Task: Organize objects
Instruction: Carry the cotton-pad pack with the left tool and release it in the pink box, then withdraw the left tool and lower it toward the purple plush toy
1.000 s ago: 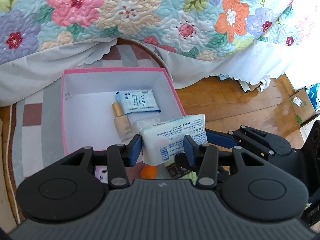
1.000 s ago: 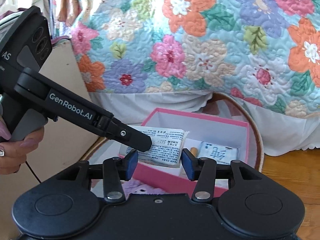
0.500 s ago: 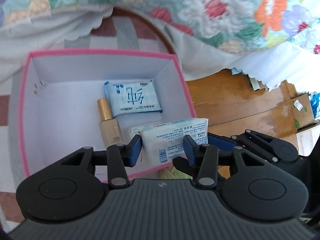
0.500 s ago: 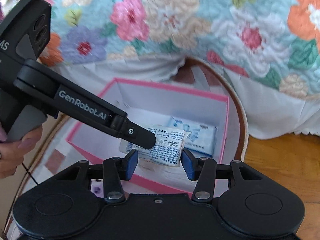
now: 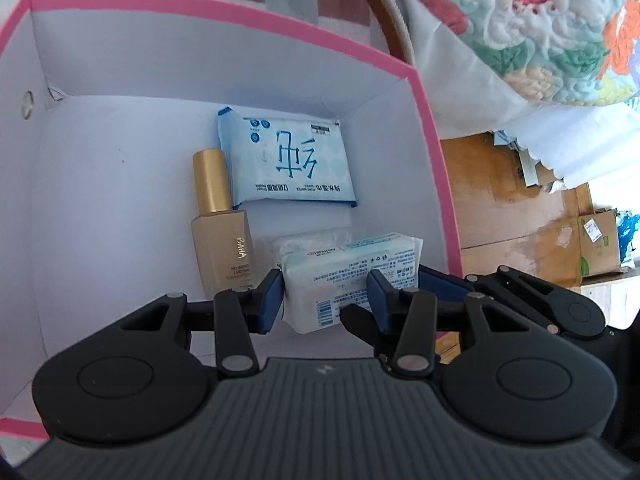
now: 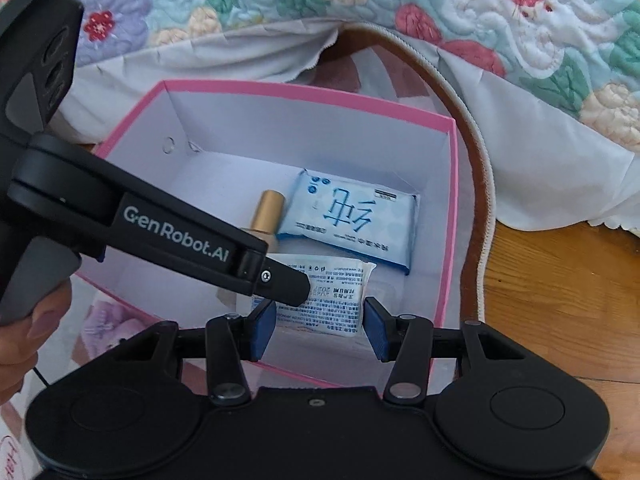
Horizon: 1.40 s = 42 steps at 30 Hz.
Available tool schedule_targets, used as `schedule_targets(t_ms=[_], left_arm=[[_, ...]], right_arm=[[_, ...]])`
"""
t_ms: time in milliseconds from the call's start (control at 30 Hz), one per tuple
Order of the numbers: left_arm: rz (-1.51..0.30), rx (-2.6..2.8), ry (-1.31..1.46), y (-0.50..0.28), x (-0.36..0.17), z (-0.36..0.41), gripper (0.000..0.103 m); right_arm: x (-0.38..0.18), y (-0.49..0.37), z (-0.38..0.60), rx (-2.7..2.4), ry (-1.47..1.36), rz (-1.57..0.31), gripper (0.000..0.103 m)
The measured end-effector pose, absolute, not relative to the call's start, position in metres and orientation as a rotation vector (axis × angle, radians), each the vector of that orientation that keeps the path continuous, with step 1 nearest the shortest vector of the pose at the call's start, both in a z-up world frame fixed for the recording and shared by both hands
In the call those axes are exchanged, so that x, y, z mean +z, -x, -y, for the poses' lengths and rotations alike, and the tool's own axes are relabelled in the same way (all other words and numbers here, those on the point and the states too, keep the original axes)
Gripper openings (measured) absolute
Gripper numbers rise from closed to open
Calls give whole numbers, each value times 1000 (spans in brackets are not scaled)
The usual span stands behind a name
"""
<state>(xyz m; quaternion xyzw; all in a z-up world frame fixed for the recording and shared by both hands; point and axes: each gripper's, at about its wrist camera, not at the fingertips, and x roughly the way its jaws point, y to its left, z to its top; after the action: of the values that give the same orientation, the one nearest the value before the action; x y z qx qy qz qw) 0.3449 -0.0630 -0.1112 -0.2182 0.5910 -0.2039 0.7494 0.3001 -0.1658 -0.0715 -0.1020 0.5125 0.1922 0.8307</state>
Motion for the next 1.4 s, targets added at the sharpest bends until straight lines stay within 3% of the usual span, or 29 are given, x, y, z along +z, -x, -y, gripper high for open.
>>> schedule_targets(t_ms=[200,267,467,867,1200,1400], left_arm=[[-1256,-412,434,-344,-112,69,45],[-1236,-409,391,-338,-103,67,47],[-1145,-472,258,-303,-49,54,46],[-1026,-461,244,-230,38,31,49],[-993,-415,209,-155,56,-10,52],[-972,-376,241,-137,49,-41,58]], right_arm=[[-76,-300,174,354,206,-1091,54],[-67,-292,182,364,168,-1049,59],[-33,-265,214,456,-23,-970,63],[27,-201,218,572,53,-842,63],[70,-143,204,680,88,-788,74],[66,-111,184,724,172,-741,88]])
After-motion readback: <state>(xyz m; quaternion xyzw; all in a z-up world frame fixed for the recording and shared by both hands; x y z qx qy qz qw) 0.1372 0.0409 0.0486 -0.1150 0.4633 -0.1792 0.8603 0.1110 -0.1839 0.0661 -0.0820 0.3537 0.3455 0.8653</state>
